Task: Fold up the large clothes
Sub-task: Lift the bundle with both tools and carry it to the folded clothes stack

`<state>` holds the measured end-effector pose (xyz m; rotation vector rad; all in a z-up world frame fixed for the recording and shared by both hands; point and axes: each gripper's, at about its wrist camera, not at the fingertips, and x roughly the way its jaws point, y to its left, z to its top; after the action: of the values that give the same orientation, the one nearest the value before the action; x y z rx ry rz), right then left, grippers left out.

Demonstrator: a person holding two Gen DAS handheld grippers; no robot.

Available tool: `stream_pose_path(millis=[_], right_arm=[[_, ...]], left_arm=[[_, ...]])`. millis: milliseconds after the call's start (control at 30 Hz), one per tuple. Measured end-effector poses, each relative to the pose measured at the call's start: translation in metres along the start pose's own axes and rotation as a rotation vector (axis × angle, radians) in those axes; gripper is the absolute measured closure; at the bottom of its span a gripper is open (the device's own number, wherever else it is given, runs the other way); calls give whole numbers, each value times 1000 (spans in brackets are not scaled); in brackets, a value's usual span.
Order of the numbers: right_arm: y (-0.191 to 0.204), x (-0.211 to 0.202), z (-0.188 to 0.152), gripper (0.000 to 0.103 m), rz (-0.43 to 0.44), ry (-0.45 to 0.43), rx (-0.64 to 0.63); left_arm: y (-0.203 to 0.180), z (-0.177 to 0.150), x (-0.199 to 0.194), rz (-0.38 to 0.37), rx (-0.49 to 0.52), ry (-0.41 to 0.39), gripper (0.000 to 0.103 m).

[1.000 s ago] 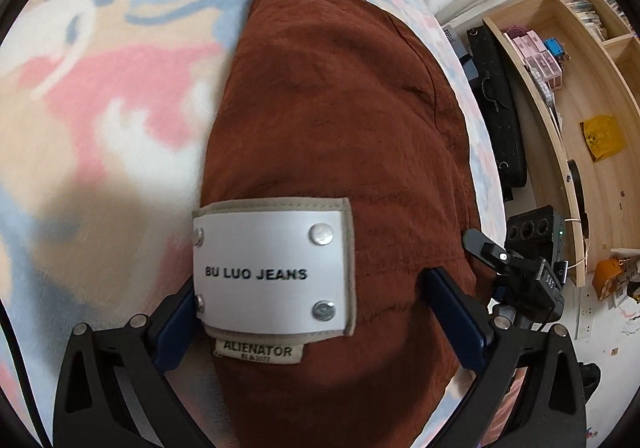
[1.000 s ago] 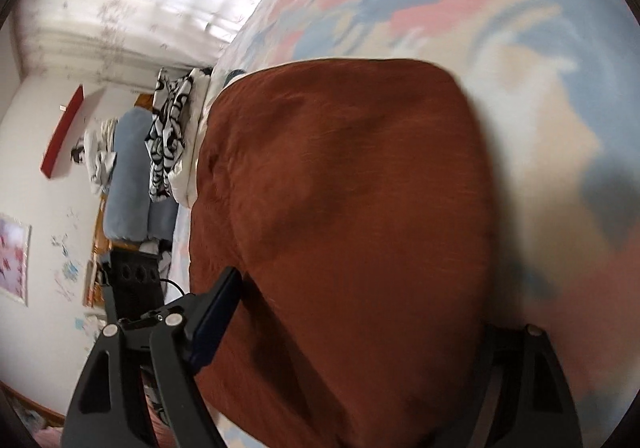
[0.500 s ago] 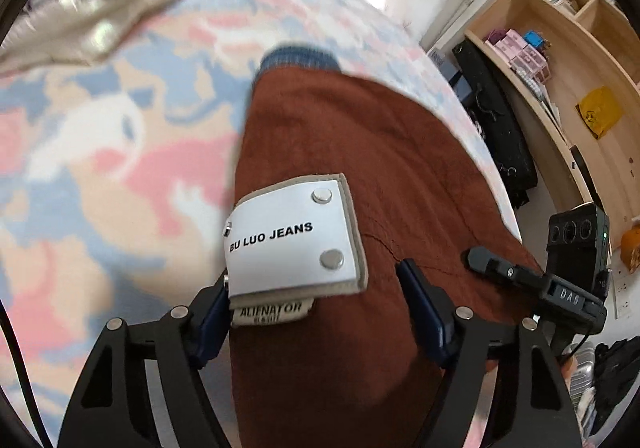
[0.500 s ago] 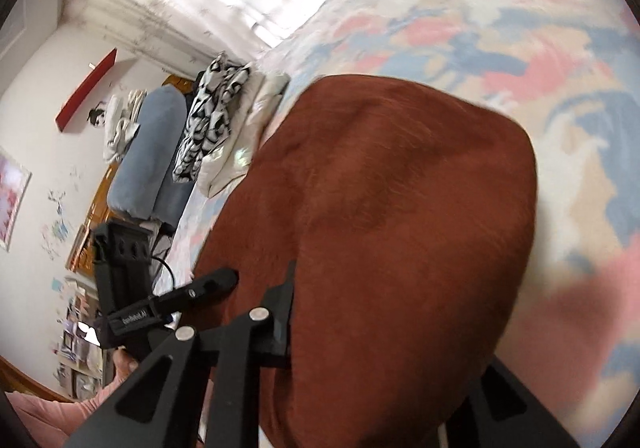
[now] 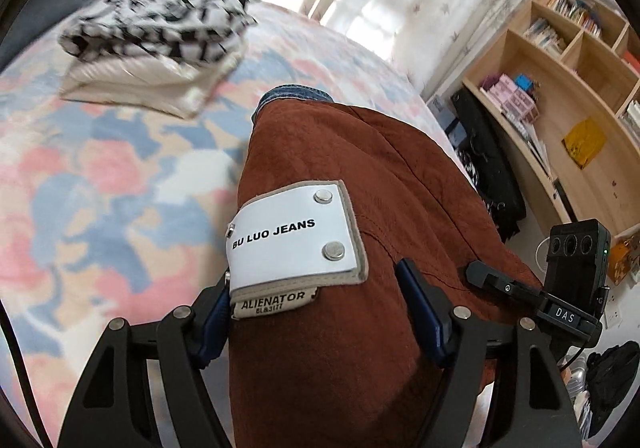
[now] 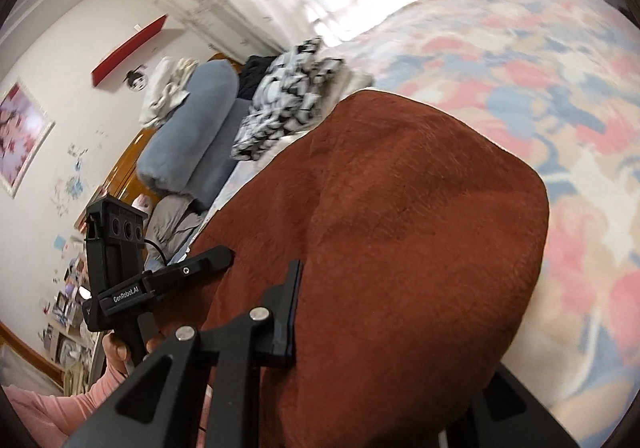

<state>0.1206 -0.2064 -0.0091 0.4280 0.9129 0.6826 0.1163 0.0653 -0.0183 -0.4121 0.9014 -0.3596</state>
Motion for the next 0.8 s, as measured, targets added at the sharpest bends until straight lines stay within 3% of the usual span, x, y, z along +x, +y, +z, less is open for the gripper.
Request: stream_pose_path(millis=[167, 367, 567, 800], right_arm=[[53, 13, 12, 85, 31, -9, -63], [112, 41, 54, 85, 81, -29, -130], [168, 80, 126, 85, 98, -78, -210], [200, 126, 215, 85, 111, -150, -259]], left_arm=[[30, 16, -55, 9, -12, -53, 29], [61, 69, -110, 30, -15, -147, 29], [87, 160, -142, 62, 20, -236, 29], [110, 259, -145, 74, 68, -308, 29]])
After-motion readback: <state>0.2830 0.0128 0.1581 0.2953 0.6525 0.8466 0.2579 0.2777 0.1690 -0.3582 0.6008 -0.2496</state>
